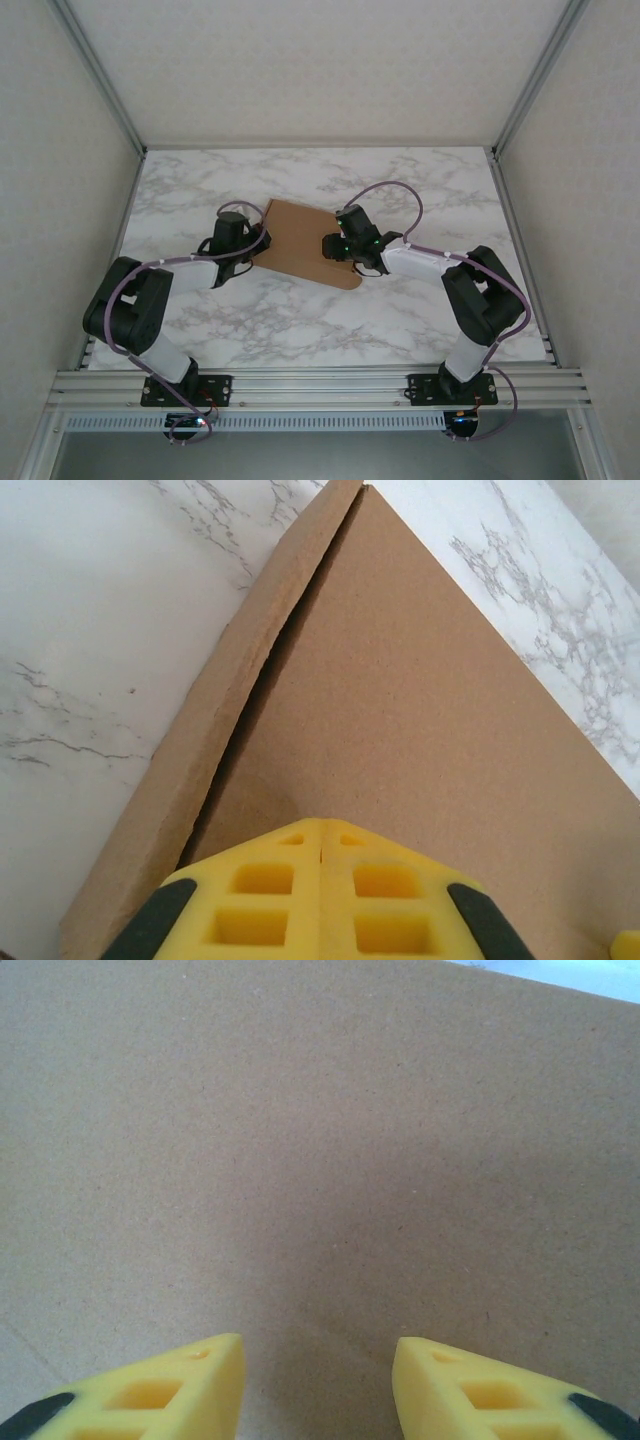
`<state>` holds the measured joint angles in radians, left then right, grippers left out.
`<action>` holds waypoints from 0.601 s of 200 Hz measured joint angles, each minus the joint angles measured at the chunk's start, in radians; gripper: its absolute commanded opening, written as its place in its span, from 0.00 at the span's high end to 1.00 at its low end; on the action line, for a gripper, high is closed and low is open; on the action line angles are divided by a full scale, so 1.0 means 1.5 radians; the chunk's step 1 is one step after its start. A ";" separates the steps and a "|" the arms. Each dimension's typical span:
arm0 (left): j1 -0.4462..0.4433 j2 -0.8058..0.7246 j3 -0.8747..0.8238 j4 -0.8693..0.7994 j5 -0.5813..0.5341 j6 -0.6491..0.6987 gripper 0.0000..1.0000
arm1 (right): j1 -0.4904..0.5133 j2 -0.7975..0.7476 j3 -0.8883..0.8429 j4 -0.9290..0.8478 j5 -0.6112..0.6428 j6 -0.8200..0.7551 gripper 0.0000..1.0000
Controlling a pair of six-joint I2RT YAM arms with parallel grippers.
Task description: Fold the paper box
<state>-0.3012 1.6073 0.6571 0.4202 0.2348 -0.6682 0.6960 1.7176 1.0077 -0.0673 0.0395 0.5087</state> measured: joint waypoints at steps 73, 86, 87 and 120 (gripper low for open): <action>0.001 -0.002 0.125 -0.174 -0.031 0.038 0.77 | -0.043 -0.054 -0.003 -0.062 -0.033 -0.016 0.45; 0.001 -0.005 0.159 -0.198 -0.044 0.062 0.75 | -0.056 -0.072 -0.003 -0.074 -0.035 -0.018 0.44; 0.001 -0.005 0.163 -0.201 -0.045 0.062 0.74 | -0.057 -0.073 -0.004 -0.075 -0.035 -0.018 0.43; 0.009 0.001 0.226 -0.241 -0.071 0.113 0.60 | -0.081 -0.116 -0.012 -0.088 -0.040 -0.025 0.29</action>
<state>-0.2878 1.6093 0.9958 0.0582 0.1284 -0.4980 0.5751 1.5433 0.9890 -0.1997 -0.0204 0.4717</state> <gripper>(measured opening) 0.353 0.657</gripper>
